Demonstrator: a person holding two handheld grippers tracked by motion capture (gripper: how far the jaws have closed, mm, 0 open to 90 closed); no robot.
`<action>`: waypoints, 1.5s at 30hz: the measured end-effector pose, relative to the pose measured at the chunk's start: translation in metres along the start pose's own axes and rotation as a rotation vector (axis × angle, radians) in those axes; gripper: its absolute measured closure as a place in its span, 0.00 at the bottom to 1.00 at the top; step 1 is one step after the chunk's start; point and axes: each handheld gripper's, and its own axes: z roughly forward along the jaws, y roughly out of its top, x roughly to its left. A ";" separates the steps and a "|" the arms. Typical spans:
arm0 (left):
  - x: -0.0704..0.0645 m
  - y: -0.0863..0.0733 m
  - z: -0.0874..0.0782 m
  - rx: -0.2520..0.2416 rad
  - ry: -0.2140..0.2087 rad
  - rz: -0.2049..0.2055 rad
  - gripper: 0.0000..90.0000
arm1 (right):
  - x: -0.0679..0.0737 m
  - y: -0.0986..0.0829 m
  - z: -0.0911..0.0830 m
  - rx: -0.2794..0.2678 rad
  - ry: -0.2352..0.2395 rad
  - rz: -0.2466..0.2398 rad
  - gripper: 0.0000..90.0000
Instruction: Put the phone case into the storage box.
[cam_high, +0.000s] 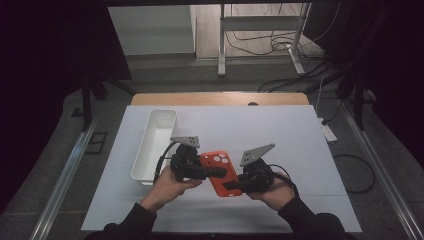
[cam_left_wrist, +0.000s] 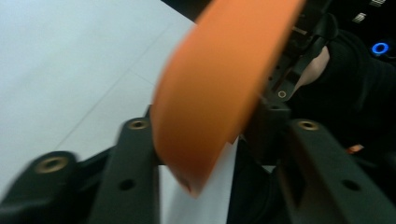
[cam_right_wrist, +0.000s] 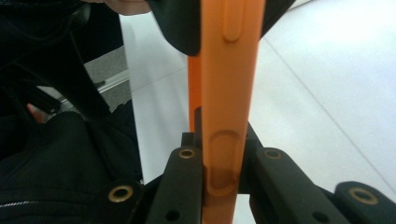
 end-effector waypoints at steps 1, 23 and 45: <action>-0.001 0.001 -0.001 0.000 0.015 0.002 0.59 | -0.001 0.000 -0.001 -0.005 -0.011 -0.001 0.93; -0.006 0.003 -0.015 0.045 0.350 0.061 0.01 | -0.005 -0.003 -0.016 -0.066 -0.208 0.043 0.93; -0.010 0.002 -0.008 0.119 0.454 0.065 0.01 | 0.000 -0.002 -0.012 -0.060 -0.285 0.031 0.93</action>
